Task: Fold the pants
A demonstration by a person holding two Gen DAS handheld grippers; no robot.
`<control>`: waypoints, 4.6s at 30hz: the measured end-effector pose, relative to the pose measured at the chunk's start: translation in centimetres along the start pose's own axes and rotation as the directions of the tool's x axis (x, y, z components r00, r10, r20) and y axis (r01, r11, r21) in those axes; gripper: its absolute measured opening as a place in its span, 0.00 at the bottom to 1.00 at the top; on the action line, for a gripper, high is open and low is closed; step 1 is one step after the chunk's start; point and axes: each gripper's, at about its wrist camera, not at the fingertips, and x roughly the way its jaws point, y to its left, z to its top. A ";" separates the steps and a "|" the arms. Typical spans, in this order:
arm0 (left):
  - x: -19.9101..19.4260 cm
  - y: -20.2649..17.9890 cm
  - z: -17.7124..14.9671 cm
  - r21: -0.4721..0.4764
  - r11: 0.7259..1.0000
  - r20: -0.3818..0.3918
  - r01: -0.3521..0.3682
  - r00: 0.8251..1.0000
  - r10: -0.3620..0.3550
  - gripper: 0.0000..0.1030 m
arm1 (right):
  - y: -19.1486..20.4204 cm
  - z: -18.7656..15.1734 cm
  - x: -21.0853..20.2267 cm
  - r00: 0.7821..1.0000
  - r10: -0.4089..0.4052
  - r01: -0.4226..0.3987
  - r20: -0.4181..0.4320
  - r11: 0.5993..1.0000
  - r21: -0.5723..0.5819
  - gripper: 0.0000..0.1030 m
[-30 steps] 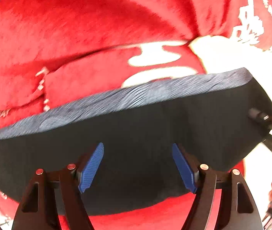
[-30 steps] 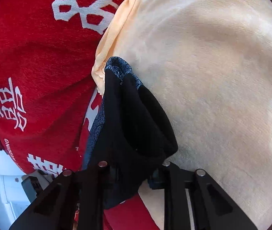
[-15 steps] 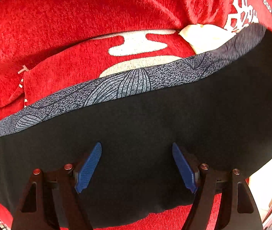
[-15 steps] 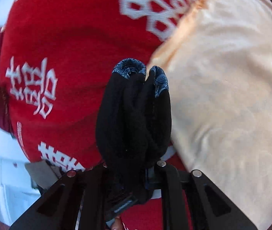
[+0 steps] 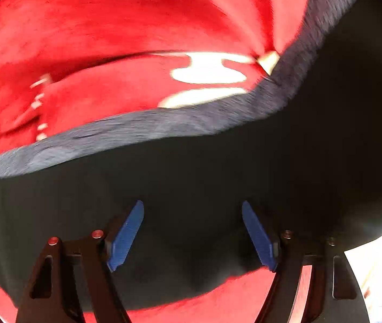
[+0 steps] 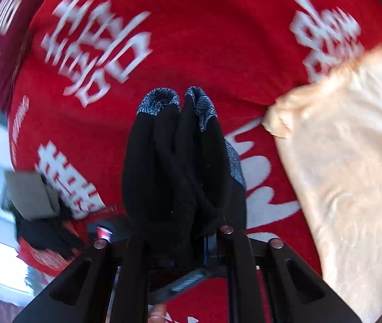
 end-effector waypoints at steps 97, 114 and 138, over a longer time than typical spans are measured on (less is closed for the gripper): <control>-0.6 17.6 -2.0 -0.062 0.985 -0.059 -0.163 0.986 0.159 0.93 | -1.9 -1.5 17.8 0.888 -0.021 0.052 -0.460 0.997 0.056 0.33; -6.5 17.4 -7.3 -0.113 0.953 -0.126 -0.282 0.955 0.268 0.95 | 6.9 -7.6 11.0 0.901 -0.206 0.123 -0.382 0.965 -0.232 0.46; -13.8 18.3 -16.1 -0.379 0.907 -0.058 -0.186 0.983 0.177 0.95 | 14.8 -13.0 16.3 0.765 -0.459 0.205 -0.452 0.839 -0.504 0.64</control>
